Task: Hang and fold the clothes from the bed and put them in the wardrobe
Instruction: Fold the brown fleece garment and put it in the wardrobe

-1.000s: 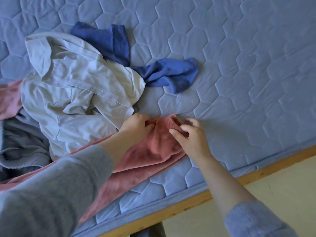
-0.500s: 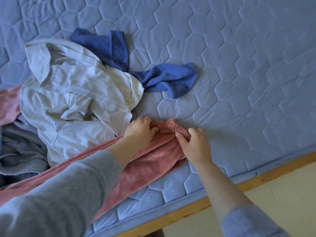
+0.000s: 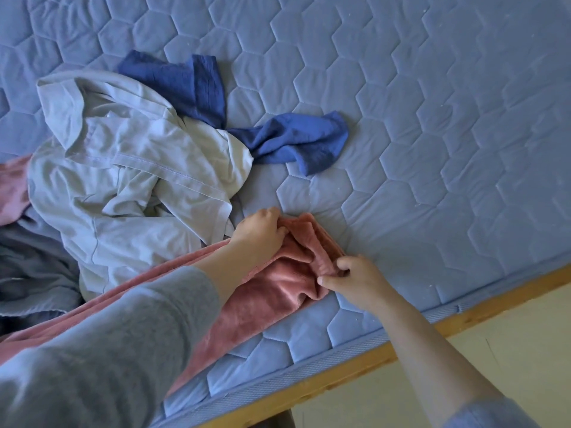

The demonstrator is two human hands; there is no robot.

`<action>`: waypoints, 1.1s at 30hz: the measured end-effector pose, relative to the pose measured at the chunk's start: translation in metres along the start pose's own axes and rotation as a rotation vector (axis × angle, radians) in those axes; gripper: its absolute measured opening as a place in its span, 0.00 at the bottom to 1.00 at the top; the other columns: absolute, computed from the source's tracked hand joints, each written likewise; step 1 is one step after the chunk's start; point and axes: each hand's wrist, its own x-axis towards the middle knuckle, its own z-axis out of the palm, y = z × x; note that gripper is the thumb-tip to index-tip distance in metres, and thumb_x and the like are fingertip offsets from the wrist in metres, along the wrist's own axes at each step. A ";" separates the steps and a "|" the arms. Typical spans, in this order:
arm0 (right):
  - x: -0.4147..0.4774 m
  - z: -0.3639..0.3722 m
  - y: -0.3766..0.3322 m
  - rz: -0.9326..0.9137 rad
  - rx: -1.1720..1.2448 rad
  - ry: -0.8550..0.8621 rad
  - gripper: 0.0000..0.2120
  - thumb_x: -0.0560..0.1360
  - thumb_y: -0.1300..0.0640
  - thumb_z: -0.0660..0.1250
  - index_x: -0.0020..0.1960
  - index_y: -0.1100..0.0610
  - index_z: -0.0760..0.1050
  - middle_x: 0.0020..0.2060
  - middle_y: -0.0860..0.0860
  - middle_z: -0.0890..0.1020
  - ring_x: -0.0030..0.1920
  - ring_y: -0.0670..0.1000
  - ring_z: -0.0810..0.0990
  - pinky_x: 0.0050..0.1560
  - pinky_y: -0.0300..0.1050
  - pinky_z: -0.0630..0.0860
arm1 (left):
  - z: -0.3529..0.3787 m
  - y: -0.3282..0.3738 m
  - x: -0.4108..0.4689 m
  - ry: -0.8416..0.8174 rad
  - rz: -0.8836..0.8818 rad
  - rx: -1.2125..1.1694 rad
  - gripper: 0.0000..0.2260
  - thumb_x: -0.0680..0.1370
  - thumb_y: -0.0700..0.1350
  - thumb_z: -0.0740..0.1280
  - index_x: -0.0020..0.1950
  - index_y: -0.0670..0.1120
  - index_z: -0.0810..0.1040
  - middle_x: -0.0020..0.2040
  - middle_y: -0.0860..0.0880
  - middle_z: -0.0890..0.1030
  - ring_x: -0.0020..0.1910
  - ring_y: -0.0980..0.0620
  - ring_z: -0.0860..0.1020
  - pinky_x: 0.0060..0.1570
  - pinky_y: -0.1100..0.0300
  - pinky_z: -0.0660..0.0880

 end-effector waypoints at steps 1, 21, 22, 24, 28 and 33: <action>-0.001 -0.004 -0.002 -0.026 -0.075 0.017 0.19 0.70 0.52 0.73 0.34 0.65 0.69 0.31 0.53 0.70 0.33 0.51 0.70 0.35 0.46 0.64 | 0.000 0.000 0.000 0.000 0.000 0.002 0.12 0.79 0.48 0.61 0.56 0.42 0.73 0.55 0.42 0.79 0.55 0.39 0.76 0.49 0.52 0.70; -0.016 0.038 -0.021 0.003 -0.150 0.692 0.21 0.64 0.65 0.76 0.53 0.60 0.71 0.49 0.58 0.76 0.50 0.61 0.75 0.49 0.53 0.72 | -0.005 -0.009 -0.051 0.280 0.090 -0.067 0.14 0.77 0.45 0.66 0.62 0.45 0.74 0.57 0.46 0.75 0.57 0.44 0.71 0.58 0.51 0.69; -0.023 0.043 -0.031 -0.083 -0.148 0.710 0.20 0.63 0.65 0.76 0.50 0.60 0.71 0.46 0.56 0.76 0.47 0.59 0.75 0.46 0.53 0.73 | -0.008 -0.014 -0.062 0.299 0.095 -0.073 0.14 0.77 0.44 0.66 0.61 0.44 0.75 0.56 0.45 0.75 0.56 0.43 0.71 0.57 0.51 0.70; -0.036 0.056 -0.052 -0.244 -0.127 0.649 0.16 0.64 0.66 0.75 0.47 0.58 0.71 0.41 0.50 0.74 0.44 0.53 0.74 0.42 0.49 0.73 | -0.013 -0.029 -0.088 0.322 0.072 -0.076 0.14 0.76 0.42 0.67 0.61 0.42 0.76 0.55 0.45 0.76 0.55 0.42 0.72 0.57 0.52 0.70; -0.054 0.089 -0.094 -0.375 -0.137 0.429 0.12 0.69 0.65 0.72 0.49 0.56 0.74 0.39 0.43 0.70 0.40 0.47 0.74 0.40 0.43 0.73 | -0.028 -0.078 -0.139 0.375 -0.062 -0.101 0.12 0.76 0.40 0.67 0.59 0.43 0.78 0.54 0.46 0.78 0.53 0.44 0.74 0.53 0.53 0.71; -0.067 0.135 -0.146 -0.484 -0.156 0.251 0.10 0.72 0.64 0.67 0.51 0.55 0.76 0.41 0.44 0.73 0.42 0.47 0.75 0.41 0.42 0.73 | -0.046 -0.159 -0.200 0.393 -0.229 -0.098 0.07 0.74 0.40 0.71 0.51 0.42 0.79 0.46 0.46 0.79 0.47 0.43 0.75 0.44 0.52 0.72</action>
